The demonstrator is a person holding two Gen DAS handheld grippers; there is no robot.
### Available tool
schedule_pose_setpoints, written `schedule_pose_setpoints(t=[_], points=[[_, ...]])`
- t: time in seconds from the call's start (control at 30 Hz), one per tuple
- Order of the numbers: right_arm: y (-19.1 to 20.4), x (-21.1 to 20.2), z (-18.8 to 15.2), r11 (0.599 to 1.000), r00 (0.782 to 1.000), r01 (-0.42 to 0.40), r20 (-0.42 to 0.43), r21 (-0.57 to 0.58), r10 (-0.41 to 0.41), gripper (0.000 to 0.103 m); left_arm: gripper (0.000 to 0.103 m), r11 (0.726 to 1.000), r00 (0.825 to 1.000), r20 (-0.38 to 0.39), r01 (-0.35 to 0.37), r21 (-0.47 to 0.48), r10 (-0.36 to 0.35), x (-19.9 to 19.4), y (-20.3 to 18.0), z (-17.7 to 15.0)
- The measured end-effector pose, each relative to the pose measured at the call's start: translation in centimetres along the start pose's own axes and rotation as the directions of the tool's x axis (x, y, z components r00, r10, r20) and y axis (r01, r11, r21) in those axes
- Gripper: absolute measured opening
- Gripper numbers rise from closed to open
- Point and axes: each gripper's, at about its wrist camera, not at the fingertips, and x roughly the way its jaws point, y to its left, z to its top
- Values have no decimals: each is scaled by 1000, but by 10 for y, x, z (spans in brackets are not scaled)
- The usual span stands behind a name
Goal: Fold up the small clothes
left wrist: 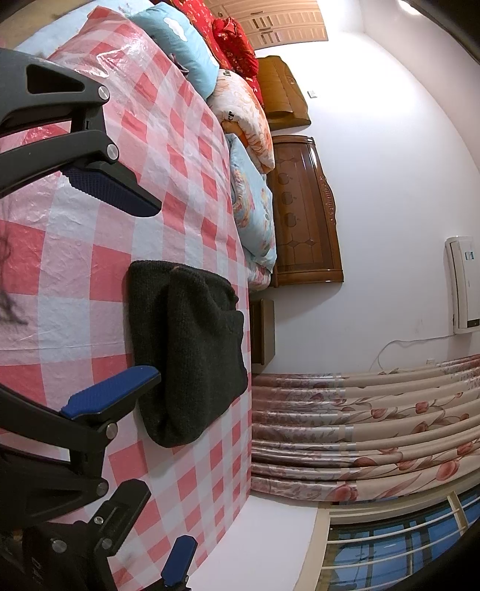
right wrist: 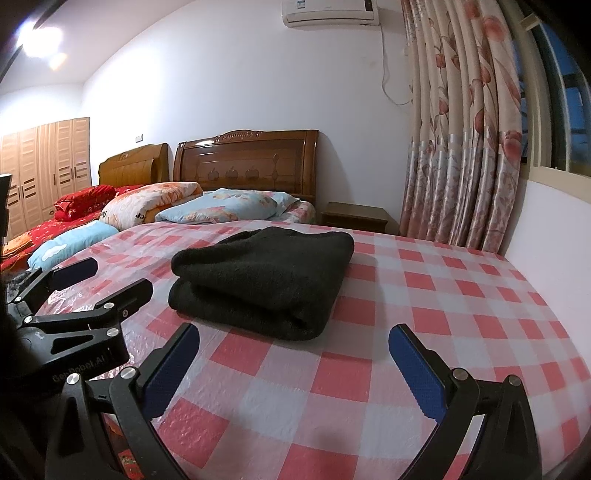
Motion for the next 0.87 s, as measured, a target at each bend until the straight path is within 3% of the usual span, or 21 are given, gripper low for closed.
schedule_pose_setpoints(t=[0.53, 0.87], points=[[1, 0, -1, 1000, 1000, -2, -3, -2, 2, 103, 85, 1000, 1000, 8, -5, 1, 5, -1, 3, 1], [1, 7, -9, 1000, 999, -26, -27, -12, 25, 103, 80, 999, 999, -1, 49, 3, -49, 3, 3, -2]])
